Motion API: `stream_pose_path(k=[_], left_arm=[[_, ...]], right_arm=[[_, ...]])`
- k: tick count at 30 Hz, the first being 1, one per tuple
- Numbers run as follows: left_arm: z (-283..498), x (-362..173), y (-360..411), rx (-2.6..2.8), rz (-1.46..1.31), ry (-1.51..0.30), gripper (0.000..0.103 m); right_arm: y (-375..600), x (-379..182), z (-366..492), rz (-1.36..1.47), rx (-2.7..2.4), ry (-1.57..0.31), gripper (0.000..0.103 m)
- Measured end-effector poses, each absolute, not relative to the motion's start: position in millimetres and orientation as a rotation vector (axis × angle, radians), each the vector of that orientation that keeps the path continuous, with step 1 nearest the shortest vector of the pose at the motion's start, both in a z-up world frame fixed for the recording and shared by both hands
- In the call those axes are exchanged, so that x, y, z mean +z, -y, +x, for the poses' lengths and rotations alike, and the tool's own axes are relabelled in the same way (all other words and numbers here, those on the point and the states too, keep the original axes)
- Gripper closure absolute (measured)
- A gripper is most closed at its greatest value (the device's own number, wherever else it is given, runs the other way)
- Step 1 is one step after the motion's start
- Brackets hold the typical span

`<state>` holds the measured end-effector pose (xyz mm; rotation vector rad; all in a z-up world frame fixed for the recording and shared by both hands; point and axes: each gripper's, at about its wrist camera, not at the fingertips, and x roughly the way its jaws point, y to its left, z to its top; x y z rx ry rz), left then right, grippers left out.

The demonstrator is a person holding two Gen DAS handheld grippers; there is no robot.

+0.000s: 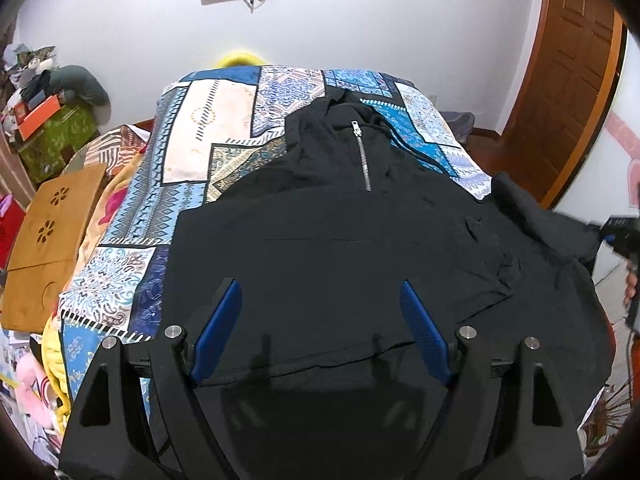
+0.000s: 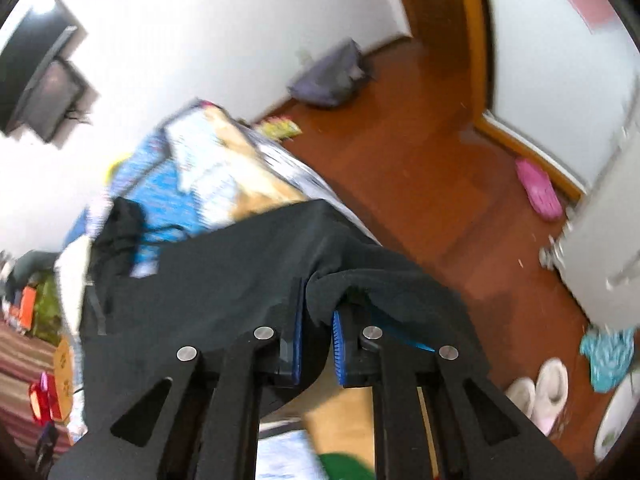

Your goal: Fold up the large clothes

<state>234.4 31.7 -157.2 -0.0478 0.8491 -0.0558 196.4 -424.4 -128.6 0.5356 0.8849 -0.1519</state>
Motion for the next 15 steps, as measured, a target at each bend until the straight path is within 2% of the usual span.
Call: stream_pose_path(k=[9, 15], left_arm=[[221, -152, -46, -0.055, -0.071, -0.824, 0.023], [210, -147, -58, -0.053, -0.071, -0.811, 0.023]], right_arm=[[331, -21, 207, 0.414, 0.135, -0.708, 0.094], [249, -30, 212, 0.314, 0.281, -0.759, 0.094]])
